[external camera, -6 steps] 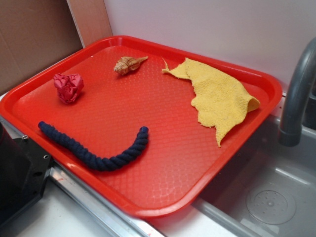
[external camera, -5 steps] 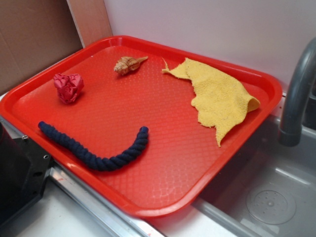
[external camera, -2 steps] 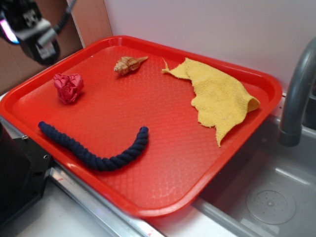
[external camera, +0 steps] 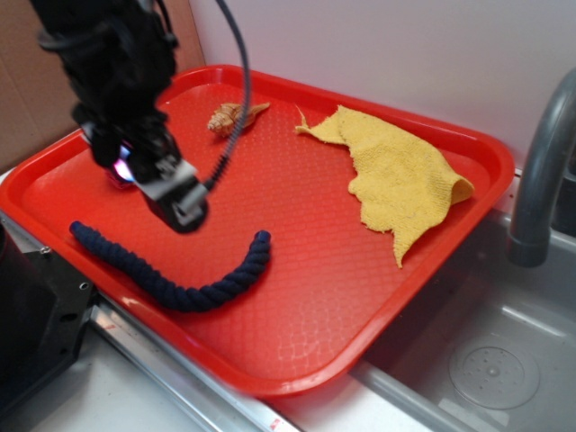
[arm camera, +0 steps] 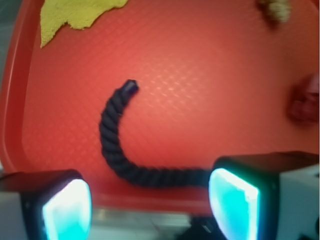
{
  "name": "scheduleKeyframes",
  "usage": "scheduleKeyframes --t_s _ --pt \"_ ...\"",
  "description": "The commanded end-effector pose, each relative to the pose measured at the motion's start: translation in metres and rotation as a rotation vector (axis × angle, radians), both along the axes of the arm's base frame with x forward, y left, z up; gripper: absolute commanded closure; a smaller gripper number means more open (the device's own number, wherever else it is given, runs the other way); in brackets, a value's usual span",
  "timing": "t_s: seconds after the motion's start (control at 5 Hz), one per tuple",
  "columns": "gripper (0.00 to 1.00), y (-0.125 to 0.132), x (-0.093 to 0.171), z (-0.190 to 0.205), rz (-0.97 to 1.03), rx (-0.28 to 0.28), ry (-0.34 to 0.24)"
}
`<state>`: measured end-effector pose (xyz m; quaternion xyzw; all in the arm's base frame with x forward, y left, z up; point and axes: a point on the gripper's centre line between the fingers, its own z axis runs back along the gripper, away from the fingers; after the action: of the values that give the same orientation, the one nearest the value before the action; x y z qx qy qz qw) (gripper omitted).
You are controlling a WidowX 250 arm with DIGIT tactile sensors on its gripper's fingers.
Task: Grab the blue rope.
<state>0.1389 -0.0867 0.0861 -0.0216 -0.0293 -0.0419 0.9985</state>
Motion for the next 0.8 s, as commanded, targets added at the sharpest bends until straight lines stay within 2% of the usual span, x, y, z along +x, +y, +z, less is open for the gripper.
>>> scheduleKeyframes --t_s 0.0,0.2,0.4,0.6 --pt "0.0 -0.023 0.006 -0.059 -0.053 -0.008 0.064" --pt "0.0 -0.024 0.006 -0.076 -0.198 -0.029 0.08" --pt "1.0 -0.02 0.004 -0.084 -0.172 -0.028 0.084" --pt "1.0 -0.019 0.003 -0.082 -0.148 -0.028 0.082"
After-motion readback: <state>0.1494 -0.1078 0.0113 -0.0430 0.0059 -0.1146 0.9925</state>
